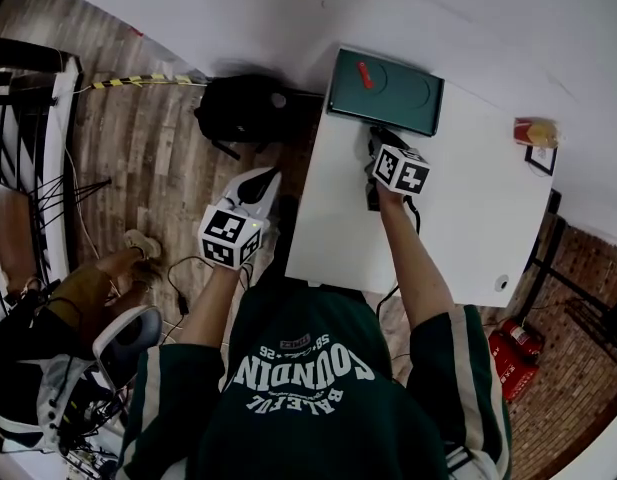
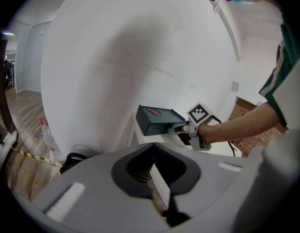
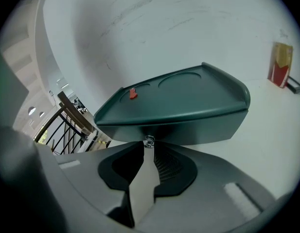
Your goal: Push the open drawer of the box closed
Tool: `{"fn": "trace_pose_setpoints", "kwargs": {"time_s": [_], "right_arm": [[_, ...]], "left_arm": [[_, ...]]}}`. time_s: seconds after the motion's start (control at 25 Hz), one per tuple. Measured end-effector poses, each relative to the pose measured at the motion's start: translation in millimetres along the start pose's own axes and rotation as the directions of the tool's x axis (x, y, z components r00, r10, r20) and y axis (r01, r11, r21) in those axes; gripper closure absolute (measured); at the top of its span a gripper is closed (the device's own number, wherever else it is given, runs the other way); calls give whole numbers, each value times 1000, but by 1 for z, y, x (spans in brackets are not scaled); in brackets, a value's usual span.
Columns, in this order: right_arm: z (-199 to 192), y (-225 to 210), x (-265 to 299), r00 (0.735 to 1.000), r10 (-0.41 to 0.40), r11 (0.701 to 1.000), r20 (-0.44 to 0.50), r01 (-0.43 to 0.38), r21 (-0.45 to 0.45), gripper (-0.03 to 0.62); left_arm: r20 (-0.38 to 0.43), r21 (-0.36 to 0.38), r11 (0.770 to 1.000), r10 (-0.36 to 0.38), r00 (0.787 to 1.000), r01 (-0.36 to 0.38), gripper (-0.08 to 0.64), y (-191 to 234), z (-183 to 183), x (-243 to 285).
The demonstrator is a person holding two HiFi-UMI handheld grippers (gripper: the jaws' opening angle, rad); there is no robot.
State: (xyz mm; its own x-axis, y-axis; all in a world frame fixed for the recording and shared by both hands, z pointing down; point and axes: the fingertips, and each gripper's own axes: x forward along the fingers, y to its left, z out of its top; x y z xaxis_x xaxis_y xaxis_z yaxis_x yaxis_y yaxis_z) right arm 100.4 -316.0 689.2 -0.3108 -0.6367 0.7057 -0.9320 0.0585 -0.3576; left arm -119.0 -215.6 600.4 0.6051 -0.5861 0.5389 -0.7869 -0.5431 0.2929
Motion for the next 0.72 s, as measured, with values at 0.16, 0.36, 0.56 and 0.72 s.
{"fn": "trace_pose_setpoints", "kwargs": {"time_s": [0.16, 0.36, 0.56, 0.72], "right_arm": [[3, 2, 4, 1000, -5, 1000, 1, 5, -11, 526], [4, 5, 7, 1000, 2, 1000, 4, -2, -28, 525], [0, 5, -8, 1000, 27, 1000, 16, -27, 0, 525], [-11, 2, -36, 998, 43, 999, 34, -43, -4, 526]], "left_arm": [[-1, -8, 1000, 6, 1000, -6, 508, 2, -2, -1], [2, -7, 1000, 9, 1000, -9, 508, -1, -1, -1], [9, 3, 1000, 13, 1000, -13, 508, -11, 3, -1], [31, 13, 1000, 17, 999, -17, 508, -26, 11, -1]]}}
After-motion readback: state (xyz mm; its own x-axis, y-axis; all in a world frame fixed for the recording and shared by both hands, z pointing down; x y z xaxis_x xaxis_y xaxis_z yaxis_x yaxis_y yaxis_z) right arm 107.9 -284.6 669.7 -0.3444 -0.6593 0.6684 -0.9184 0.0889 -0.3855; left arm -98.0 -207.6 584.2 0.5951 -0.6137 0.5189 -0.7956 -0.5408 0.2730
